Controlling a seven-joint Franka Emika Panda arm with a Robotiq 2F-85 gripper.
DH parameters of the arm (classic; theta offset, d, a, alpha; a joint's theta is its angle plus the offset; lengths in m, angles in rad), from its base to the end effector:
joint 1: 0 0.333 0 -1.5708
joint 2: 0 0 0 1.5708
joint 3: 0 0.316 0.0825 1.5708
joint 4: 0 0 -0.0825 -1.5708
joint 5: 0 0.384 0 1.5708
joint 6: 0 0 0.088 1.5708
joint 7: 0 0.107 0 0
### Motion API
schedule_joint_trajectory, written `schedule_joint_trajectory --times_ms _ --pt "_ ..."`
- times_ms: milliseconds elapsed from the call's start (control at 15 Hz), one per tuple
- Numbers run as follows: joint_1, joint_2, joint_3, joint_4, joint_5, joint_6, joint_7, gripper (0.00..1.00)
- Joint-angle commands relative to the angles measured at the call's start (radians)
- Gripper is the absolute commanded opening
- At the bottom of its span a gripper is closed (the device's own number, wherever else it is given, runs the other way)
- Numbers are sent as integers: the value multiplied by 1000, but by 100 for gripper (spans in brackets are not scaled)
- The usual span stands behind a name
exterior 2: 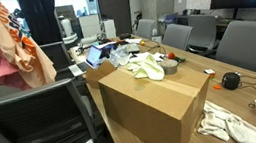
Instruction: Move the t-shirts from the top of the brown box to the backrest of the grey chair
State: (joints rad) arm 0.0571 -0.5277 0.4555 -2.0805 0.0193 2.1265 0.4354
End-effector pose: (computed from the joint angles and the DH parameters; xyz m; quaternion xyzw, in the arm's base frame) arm 0.3633 0.2642 0.6664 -0.9600 -0.0369 -0.2767 0.0234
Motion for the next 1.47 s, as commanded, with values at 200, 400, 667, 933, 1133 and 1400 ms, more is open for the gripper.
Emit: schedule_joint_trajectory --times_ms 200,400,667,933,1133,1400 --pt "56 89 -23 20 -41 -1 -6 2" --pt "77 79 -61 -33 -22 16 -38 2" --pt "98 43 -131 -144 8 46 -84 2" --pt "105 -34 -213 -293 64 77 -123 2" --pt "97 -121 -256 -408 89 117 -132 2" --pt "84 -297 -300 -542 112 163 -126 2"
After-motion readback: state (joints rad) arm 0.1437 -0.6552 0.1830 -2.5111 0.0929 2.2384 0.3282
